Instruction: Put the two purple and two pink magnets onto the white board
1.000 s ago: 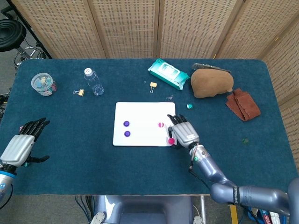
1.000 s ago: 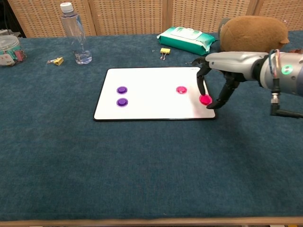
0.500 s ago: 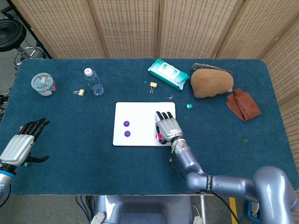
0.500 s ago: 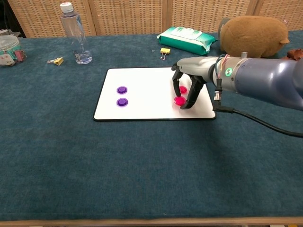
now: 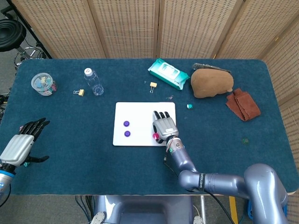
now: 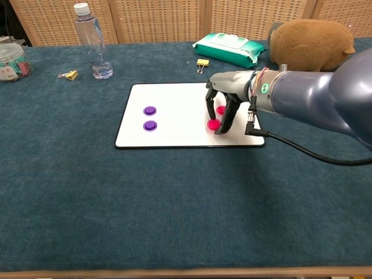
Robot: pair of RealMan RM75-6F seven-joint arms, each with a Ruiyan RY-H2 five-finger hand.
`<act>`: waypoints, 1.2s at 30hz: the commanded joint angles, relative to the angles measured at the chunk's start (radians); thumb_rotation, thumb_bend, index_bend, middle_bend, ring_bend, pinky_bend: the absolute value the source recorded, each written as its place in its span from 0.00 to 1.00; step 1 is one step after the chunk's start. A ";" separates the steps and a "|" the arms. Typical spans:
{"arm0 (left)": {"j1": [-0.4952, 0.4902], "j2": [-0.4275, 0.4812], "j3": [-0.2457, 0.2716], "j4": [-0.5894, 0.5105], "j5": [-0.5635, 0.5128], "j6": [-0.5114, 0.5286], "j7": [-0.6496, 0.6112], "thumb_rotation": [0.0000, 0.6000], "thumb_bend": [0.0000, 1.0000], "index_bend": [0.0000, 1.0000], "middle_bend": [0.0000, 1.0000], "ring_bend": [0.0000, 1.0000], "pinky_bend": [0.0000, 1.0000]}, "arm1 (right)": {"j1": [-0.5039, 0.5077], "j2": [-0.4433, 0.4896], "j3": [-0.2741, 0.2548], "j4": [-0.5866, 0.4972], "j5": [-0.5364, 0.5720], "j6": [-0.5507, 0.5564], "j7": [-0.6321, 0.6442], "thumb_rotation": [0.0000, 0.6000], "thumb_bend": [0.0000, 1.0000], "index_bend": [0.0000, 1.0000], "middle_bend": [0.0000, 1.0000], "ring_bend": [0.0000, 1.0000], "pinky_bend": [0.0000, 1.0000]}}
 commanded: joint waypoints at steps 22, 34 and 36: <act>0.000 0.005 0.002 0.004 0.007 0.003 -0.017 1.00 0.10 0.00 0.00 0.00 0.00 | -0.007 0.103 -0.023 -0.177 -0.044 0.079 -0.003 1.00 0.42 0.41 0.00 0.00 0.00; 0.012 -0.011 0.008 -0.002 0.017 0.029 0.019 1.00 0.10 0.00 0.00 0.00 0.00 | -0.250 0.361 -0.192 -0.410 -0.441 0.257 0.194 1.00 0.01 0.17 0.00 0.00 0.00; 0.015 -0.017 0.008 -0.003 0.016 0.033 0.033 1.00 0.10 0.00 0.00 0.00 0.00 | -0.293 0.394 -0.229 -0.407 -0.504 0.278 0.236 1.00 0.00 0.08 0.00 0.00 0.00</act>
